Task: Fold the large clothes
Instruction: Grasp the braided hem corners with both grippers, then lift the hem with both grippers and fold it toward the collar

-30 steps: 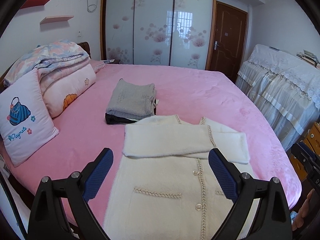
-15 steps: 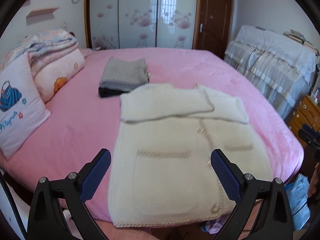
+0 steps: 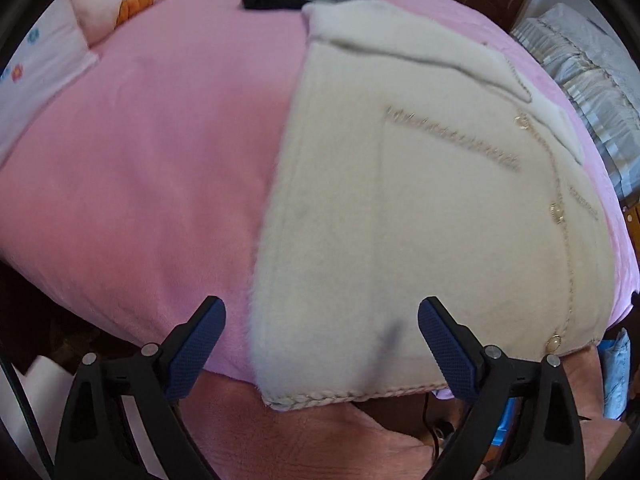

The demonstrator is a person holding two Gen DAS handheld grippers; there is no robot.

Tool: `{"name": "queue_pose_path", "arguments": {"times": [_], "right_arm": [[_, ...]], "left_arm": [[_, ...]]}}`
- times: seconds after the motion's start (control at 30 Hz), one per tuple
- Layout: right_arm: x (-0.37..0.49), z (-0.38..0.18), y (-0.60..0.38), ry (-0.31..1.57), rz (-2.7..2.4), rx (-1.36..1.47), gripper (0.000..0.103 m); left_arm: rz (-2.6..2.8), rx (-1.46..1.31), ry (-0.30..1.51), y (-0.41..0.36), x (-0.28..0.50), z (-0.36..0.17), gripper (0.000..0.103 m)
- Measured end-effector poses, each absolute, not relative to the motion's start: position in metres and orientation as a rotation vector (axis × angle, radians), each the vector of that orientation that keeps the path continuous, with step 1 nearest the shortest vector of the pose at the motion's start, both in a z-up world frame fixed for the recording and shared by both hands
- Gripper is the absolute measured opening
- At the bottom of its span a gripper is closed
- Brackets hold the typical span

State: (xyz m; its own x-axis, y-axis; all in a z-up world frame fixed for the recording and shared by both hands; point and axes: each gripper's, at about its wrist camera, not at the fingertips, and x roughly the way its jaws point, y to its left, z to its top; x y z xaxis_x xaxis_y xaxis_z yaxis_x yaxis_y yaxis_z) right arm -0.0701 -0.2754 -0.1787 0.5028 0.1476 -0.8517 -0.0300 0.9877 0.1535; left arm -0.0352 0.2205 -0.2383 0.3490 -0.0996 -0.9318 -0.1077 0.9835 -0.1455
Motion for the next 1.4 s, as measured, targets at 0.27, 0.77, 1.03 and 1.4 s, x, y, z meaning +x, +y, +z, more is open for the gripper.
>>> {"name": "queue_pose_path", "arguments": {"times": [0.27, 0.77, 1.03, 1.4], "right_arm": [[-0.07, -0.237, -0.299, 1.204, 0.155, 0.253, 0.059], [-0.066, -0.253, -0.274, 1.249, 0.264, 0.157, 0.017], [-0.064, -0.242, -0.254, 1.222, 0.251, 0.044, 0.012], [-0.029, -0.1, -0.261, 0.885, 0.414, 0.221, 0.011]], "left_arm": [[-0.125, -0.206, 1.247, 0.225, -0.04, -0.266, 0.091], [-0.16, -0.245, 1.247, 0.253, -0.055, -0.269, 0.059], [-0.089, -0.148, 1.263, 0.228, -0.045, -0.25, 0.009], [-0.202, -0.537, 0.992, 0.229, 0.012, -0.111, 0.009]]}}
